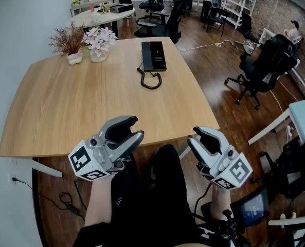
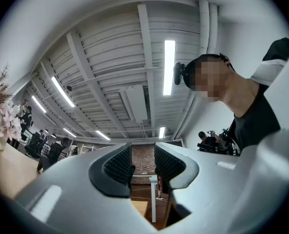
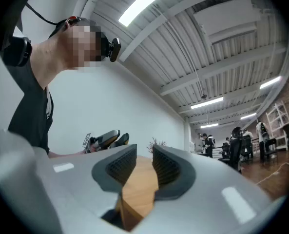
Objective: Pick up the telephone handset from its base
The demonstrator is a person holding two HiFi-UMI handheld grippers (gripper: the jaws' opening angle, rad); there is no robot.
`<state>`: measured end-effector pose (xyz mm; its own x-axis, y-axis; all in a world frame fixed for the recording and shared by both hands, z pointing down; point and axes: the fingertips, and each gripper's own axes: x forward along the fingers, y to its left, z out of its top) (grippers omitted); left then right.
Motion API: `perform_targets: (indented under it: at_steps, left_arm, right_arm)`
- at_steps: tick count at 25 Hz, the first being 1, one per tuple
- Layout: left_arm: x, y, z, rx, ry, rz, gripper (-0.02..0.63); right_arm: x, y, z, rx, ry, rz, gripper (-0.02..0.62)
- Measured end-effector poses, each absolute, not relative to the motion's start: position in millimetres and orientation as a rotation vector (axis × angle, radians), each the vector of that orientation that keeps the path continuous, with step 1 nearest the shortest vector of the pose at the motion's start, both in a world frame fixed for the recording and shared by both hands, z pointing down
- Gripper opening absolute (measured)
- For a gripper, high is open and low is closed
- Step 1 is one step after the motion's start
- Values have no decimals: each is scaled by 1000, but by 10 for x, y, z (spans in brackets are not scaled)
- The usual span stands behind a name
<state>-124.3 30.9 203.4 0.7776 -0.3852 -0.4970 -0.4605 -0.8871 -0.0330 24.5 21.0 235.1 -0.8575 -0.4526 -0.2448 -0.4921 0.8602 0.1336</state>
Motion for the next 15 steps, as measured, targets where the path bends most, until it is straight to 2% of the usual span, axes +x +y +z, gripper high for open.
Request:
perform_targets:
  at_steps: [15]
  left_arm:
    - [-1942,-1230,1721,-2868,837,635,132]
  right_arm:
    - [55,-1559,2067,-896,2767,336,106]
